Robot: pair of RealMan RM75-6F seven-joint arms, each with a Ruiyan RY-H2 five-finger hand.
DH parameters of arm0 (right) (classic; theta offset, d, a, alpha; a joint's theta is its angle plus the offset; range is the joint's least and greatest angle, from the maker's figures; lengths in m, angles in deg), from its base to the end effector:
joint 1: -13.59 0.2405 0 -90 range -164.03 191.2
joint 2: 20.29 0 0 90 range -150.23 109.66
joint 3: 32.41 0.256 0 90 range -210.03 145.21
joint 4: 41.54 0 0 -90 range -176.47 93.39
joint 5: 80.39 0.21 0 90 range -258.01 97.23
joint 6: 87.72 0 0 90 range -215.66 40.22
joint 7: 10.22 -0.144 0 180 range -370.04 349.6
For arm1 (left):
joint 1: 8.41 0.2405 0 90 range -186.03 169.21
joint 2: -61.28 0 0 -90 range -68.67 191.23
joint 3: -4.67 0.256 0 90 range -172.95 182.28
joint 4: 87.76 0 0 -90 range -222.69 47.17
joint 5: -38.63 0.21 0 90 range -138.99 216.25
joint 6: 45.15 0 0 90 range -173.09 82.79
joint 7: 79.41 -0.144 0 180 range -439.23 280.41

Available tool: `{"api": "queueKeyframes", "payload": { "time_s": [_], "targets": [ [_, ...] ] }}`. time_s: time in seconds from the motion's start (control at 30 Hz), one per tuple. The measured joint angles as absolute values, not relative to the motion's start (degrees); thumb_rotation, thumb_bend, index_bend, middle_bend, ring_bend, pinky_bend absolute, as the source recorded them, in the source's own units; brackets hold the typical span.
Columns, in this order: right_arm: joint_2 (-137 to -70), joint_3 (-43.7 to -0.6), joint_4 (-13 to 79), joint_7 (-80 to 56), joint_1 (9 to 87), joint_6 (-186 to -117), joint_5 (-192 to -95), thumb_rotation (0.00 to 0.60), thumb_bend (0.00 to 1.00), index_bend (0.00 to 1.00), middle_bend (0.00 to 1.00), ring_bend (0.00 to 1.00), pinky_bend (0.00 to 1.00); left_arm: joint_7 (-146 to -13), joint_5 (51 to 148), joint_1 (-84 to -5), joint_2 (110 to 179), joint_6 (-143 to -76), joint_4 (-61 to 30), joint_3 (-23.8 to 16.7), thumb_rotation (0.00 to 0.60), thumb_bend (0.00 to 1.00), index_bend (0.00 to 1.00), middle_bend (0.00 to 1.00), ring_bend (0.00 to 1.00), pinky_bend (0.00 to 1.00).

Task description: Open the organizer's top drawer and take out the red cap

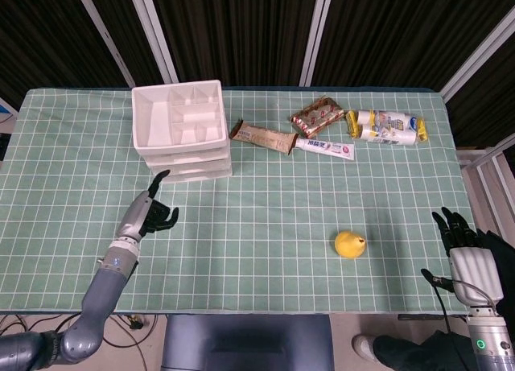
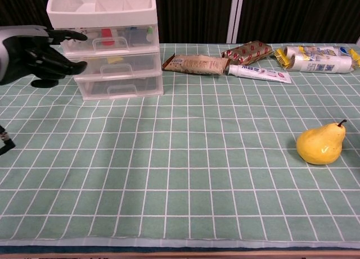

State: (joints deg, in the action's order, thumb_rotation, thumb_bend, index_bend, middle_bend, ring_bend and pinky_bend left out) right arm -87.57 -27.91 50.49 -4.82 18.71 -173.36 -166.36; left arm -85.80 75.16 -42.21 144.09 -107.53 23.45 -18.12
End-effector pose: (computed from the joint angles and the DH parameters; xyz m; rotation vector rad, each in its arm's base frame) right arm -0.3035 -0.1880 0.1472 1.3809 -0.8414 0.9015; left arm -0.1300 0.3088 0.0312 -1.1847 -1.8142 -1.2048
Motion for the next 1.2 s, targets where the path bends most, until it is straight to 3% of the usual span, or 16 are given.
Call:
{"api": "queueKeyframes", "payload": {
  "time_s": [0.33, 1.2],
  "targets": [
    [-87.3, -27.5, 51.0, -5.8, 18.9, -172.6, -165.2, 0.600, 0.07, 0.00, 0.00, 0.00, 0.23, -85.8, 69.8, -47.6, 151.5, -107.6, 14.9, -20.1, 0.600, 0.47, 0.00, 0.98, 0.94, 0.93],
    [-87.0, -27.3, 51.6, -6.8, 19.1, -171.3, -163.7, 0.600, 0.07, 0.00, 0.00, 0.00, 0.23, -82.7, 67.1, -53.5, 158.9, -103.0, 2.8, -23.1, 0.600, 0.47, 0.00, 0.98, 0.94, 0.94]
  ]
}}
